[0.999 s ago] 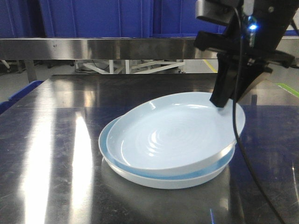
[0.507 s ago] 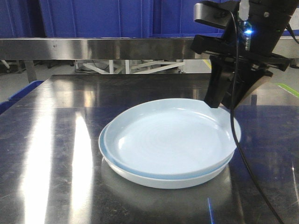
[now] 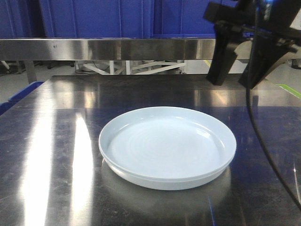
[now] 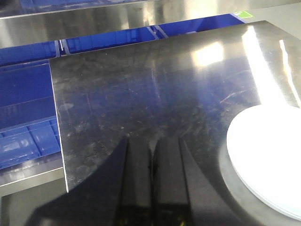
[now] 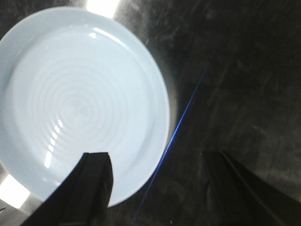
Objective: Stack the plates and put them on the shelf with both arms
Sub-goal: 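Open the right gripper and raise it off the stack, then lower the right gripper onto the rim of the stacked plates and grip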
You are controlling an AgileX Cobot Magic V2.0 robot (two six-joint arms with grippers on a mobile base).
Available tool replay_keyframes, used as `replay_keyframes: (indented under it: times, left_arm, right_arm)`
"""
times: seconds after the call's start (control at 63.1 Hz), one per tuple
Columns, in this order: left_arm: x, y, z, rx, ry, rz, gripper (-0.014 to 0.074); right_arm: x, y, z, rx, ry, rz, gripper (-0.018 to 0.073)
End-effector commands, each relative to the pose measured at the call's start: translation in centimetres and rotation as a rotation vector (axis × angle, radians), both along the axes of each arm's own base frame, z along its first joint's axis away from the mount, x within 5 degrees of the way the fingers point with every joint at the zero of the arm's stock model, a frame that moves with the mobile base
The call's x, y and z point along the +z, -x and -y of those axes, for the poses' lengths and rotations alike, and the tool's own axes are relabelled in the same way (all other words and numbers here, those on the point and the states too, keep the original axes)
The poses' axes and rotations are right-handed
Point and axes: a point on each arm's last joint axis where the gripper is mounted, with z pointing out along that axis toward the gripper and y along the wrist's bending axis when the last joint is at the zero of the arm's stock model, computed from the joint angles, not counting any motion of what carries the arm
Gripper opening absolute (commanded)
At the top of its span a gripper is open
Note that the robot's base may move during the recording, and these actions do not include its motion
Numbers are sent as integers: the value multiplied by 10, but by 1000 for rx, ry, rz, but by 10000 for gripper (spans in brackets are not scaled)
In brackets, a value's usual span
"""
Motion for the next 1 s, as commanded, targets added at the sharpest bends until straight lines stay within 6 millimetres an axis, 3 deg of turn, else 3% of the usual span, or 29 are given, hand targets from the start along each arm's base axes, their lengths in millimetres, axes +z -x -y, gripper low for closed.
replay_keyframes:
  times: [0.0,0.174,0.428,0.745,0.983]
  left_arm:
    - [18,-2,2,-8,58,102,84]
    - [18,-2,2,-8,58,102,84]
    - [18,-2,2,-8,58,102,84]
    - [18,-2,2,-8,58,102,84]
    - [18,-2,2,-8,58,102,84]
  right_arm:
    - [26,8,2,7,-28,66,508]
    - [15,6,2,-21,-29,76,508]
    - [-24,10,6,-77,-23,74,508]
    - [-37,5,0,-126,-72,136,508]
    - [-65,-3,-7,-113,-41,54,508]
